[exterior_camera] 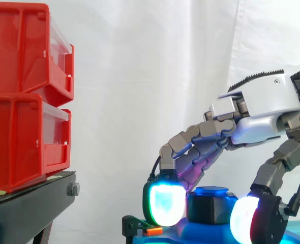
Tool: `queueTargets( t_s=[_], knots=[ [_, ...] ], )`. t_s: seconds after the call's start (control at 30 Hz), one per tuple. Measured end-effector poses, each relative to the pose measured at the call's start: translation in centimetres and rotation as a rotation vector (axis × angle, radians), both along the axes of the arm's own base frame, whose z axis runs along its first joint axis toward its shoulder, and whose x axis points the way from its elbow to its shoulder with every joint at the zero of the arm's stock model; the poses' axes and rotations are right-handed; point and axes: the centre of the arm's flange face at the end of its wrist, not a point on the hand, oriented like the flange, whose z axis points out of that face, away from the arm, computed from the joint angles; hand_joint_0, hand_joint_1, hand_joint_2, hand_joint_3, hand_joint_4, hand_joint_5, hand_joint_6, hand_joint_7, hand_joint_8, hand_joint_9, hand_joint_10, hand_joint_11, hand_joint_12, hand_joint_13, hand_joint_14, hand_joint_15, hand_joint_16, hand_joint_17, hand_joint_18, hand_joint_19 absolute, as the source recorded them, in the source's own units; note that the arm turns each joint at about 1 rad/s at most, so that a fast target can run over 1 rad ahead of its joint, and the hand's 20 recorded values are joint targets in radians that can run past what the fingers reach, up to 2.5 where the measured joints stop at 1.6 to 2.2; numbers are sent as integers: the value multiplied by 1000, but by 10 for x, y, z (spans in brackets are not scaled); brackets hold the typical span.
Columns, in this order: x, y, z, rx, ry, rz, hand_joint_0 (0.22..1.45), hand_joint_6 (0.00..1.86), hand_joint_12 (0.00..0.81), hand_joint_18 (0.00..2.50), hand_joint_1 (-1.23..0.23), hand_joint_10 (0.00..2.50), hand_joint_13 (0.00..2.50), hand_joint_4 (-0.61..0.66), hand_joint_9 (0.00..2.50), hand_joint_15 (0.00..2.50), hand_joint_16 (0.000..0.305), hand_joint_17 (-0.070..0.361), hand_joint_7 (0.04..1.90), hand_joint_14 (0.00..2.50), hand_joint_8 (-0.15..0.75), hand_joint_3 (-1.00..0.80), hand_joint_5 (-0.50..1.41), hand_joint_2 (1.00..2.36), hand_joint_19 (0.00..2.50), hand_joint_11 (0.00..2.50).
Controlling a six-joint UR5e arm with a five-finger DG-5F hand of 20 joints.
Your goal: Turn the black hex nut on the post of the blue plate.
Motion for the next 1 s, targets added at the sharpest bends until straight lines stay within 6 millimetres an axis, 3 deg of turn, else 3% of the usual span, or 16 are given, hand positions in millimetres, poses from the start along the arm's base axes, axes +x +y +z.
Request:
queueTargets(
  t_s=[0.27, 1.0],
  knots=[
    [2, 1, -7, 4, 21, 9, 507, 502, 378, 464, -883, 1, 573, 236, 396, 173, 49, 110, 977, 7, 247, -500, -217, 1000, 237, 0],
    [4, 1, 20, -41, 36, 22, 500, 502, 382, 468, -850, 0, 572, 241, 397, 172, 49, 110, 973, 7, 252, -500, -216, 1000, 249, 0]
  ],
)
